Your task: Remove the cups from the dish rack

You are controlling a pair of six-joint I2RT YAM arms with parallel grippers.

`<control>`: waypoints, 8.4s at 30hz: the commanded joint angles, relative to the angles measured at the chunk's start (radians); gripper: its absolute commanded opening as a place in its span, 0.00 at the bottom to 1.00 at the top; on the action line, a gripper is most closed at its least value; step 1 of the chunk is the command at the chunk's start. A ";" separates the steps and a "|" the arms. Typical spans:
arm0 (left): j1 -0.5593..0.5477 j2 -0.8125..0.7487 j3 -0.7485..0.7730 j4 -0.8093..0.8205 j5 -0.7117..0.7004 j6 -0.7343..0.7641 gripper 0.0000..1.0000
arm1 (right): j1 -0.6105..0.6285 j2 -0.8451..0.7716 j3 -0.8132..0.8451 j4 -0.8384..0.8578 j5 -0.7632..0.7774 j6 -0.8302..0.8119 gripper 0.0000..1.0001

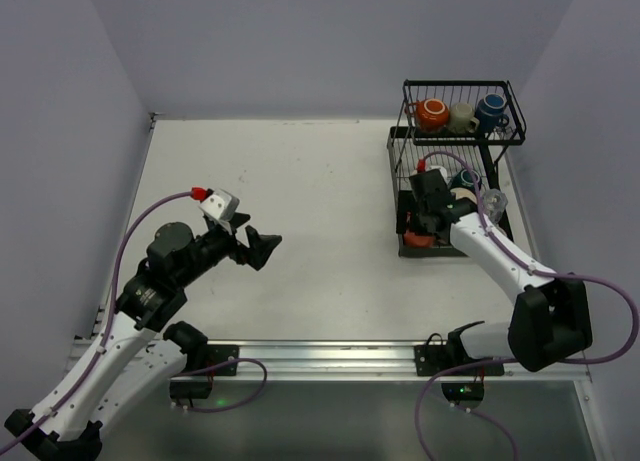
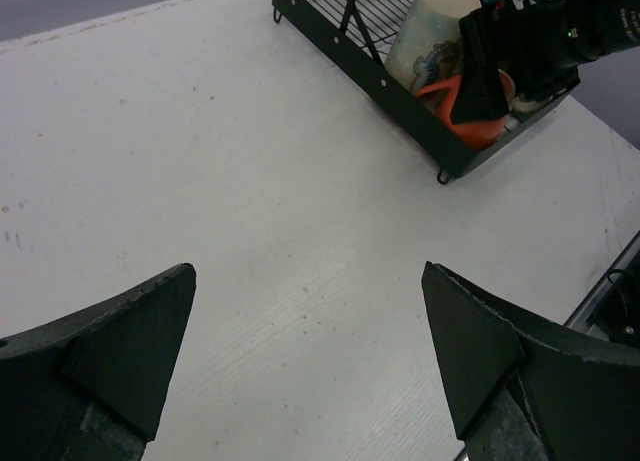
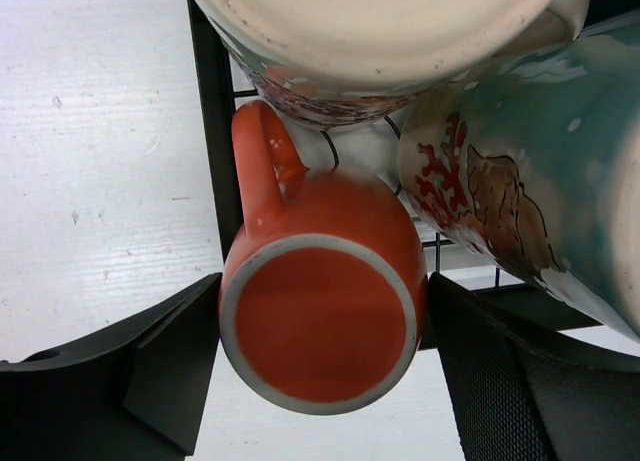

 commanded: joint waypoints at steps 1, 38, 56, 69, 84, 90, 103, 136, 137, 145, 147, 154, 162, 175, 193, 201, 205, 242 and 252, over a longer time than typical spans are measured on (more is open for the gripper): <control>0.008 0.005 0.016 -0.010 0.009 -0.007 1.00 | 0.000 0.021 0.000 0.035 0.061 0.003 0.83; -0.087 0.500 -0.202 1.063 0.472 -0.787 0.74 | 0.025 -0.660 -0.348 0.788 -0.649 0.521 0.14; -0.209 0.681 -0.097 1.200 0.333 -0.747 0.63 | 0.086 -0.600 -0.580 1.210 -0.784 0.790 0.14; -0.215 0.577 -0.052 0.947 0.118 -0.598 0.00 | 0.131 -0.572 -0.673 1.303 -0.705 0.802 0.89; 0.254 0.991 0.700 -0.269 -0.106 -0.121 0.00 | 0.131 -0.753 -0.547 0.600 -0.636 0.385 0.99; 0.363 1.201 0.918 -0.495 -0.275 -0.034 0.00 | 0.131 -0.825 -0.549 0.500 -0.619 0.305 0.99; 0.497 1.442 1.079 -0.595 -0.267 0.009 0.00 | 0.131 -0.810 -0.557 0.493 -0.631 0.257 0.99; 0.058 0.355 0.317 -0.044 0.133 -0.097 1.00 | 0.118 -0.713 -0.141 0.085 0.070 0.127 0.99; 0.058 0.298 0.299 -0.044 0.165 -0.084 1.00 | 0.111 -0.680 -0.127 0.072 0.105 0.123 0.99; 0.052 0.063 0.110 0.003 0.217 -0.037 1.00 | -0.131 -0.542 -0.034 0.037 0.104 0.003 0.99; 0.000 0.036 0.070 0.008 0.138 -0.017 1.00 | -0.153 -0.496 -0.020 0.013 0.125 -0.022 0.99; -0.124 0.026 0.050 -0.004 0.032 0.019 1.00 | -0.208 -0.365 0.009 0.011 0.035 -0.111 0.99; -0.166 0.017 0.048 -0.012 -0.010 0.022 1.00 | -0.270 -0.285 0.033 0.029 -0.022 -0.152 0.99; -0.169 0.039 0.047 -0.014 -0.010 0.026 1.00 | -0.304 -0.129 0.074 0.118 -0.120 -0.209 0.99; -0.163 0.083 0.051 -0.015 -0.042 0.026 1.00 | -0.313 -0.011 0.014 0.223 -0.063 -0.177 0.87; -0.135 0.112 0.054 -0.020 -0.040 0.020 1.00 | -0.313 -0.092 0.008 0.218 0.030 -0.148 0.34; -0.137 0.143 0.061 -0.012 -0.017 -0.020 0.97 | -0.313 -0.192 0.006 0.244 0.013 -0.118 0.16; -0.221 0.881 -0.157 1.511 0.256 -0.837 0.87 | -0.023 -0.565 -0.426 0.989 -0.815 0.589 0.08; -0.218 0.680 -0.210 1.363 0.122 -0.737 0.14 | 0.097 -0.422 -0.500 1.180 -0.784 0.685 0.58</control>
